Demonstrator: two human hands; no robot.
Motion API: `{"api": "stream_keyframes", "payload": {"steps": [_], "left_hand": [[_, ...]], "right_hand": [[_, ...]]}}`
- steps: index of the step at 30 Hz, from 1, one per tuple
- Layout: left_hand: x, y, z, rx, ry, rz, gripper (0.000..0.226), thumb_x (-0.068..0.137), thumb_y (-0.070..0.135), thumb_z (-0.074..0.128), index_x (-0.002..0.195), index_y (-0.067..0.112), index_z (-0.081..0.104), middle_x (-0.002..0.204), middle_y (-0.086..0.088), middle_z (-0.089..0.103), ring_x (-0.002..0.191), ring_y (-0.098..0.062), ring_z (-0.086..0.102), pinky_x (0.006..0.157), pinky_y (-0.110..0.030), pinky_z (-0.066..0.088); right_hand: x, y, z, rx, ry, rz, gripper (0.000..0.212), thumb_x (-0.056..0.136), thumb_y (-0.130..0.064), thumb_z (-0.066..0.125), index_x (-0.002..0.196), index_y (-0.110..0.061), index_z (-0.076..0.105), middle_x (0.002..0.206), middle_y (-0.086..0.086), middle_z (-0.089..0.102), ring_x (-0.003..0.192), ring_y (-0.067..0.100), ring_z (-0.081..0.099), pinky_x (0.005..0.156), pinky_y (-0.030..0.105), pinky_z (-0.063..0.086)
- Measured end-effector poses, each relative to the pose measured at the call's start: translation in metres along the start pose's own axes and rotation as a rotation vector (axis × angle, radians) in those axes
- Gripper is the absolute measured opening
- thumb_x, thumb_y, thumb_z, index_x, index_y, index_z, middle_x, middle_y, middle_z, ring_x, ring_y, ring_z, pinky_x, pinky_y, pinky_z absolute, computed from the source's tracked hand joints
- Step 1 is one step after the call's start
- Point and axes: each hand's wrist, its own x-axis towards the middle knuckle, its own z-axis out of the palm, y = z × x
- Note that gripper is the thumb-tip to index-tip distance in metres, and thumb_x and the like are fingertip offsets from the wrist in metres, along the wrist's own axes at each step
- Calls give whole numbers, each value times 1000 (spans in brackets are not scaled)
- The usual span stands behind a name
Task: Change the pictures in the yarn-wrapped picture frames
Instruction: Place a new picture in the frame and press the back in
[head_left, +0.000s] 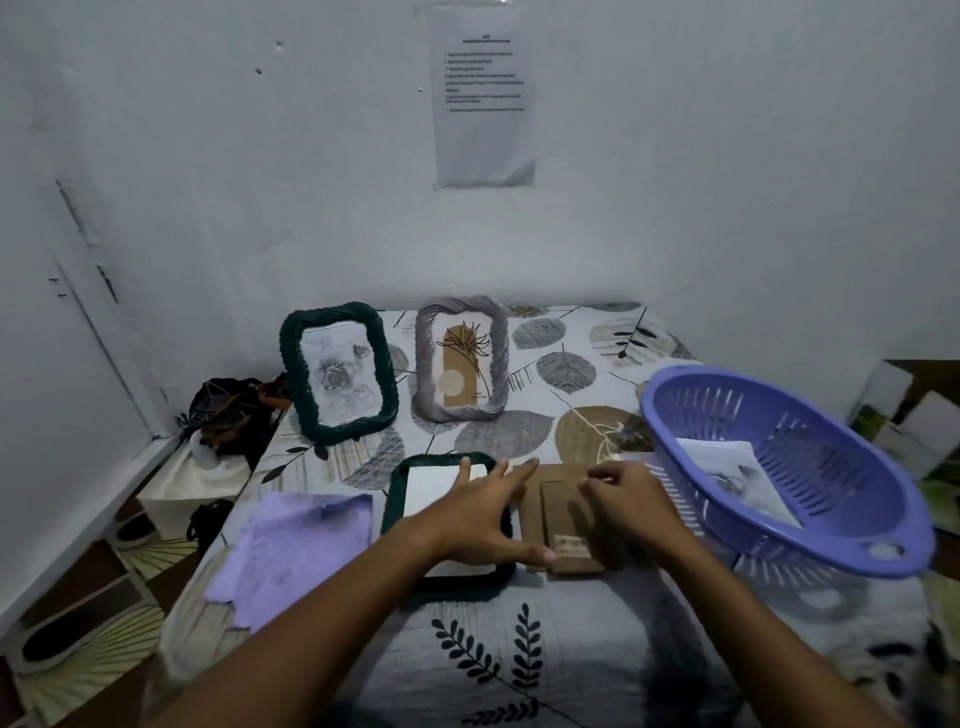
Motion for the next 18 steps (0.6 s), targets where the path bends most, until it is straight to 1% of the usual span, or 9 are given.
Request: {"api": "stream_keyframes", "payload": {"steps": [1,3,5,8,11,13,15,17,18], "left_hand": [[2,5,3,17,-3,-6,104,80,59,65,154,26,0,161,-4,11,148,-23,0,115,-44,-14],[5,10,8,26,17,18,105,80,61,64,153,24,-1,159,-6,18,148,-23,9,113,-42,-17],[7,9,10,28,42,28,106,79,63,63,153,23,-1,158,-6,24,147,-21,16,112,-42,-21],[7,7,12,42,45,25,108,79,65,62,154,21,-3,158,-6,23,147,-19,14,112,-43,-21],[8,5,15,-14,39,19,115,77,65,63,153,19,-10,157,-5,26,146,-14,20,112,-43,-20],[11,2,15,-74,25,6,117,77,65,64,152,20,-14,154,-5,32,145,-12,21,113,-45,-21],[12,-1,15,-110,13,3,119,75,68,63,151,22,-17,152,-5,36,145,-11,20,114,-46,-21],[12,-5,16,-123,6,2,120,74,69,63,150,23,-19,151,-6,37,145,-10,20,114,-46,-21],[12,-6,17,-122,3,4,120,74,69,63,150,24,-19,151,-5,37,145,-9,19,114,-46,-21]], "right_hand": [[-2,5,1,-16,12,12,33,95,-24,56,125,-11,58,110,7,63,85,11,58,64,17,45],[-4,11,7,-27,32,32,35,94,-27,57,126,-14,57,113,6,65,79,7,57,61,16,44],[-4,13,12,-18,34,37,38,93,-26,59,128,-14,56,117,8,65,78,6,57,62,15,45],[-1,14,15,26,27,56,43,90,-24,61,131,-14,54,122,9,63,92,16,61,76,25,53],[0,12,10,160,70,84,35,85,-14,65,120,-14,60,117,9,63,97,20,61,82,35,55],[-4,7,5,360,55,92,30,82,-3,66,111,-12,62,109,7,63,94,21,61,76,35,56],[-8,1,1,536,-13,124,29,80,3,66,106,-10,64,101,6,63,88,23,63,67,34,57],[-9,-3,2,589,-117,190,28,79,6,67,104,-6,67,97,10,65,83,28,65,59,34,57],[-9,-4,3,570,-158,217,27,79,8,67,102,-4,68,96,13,67,81,29,67,57,34,57]]}}
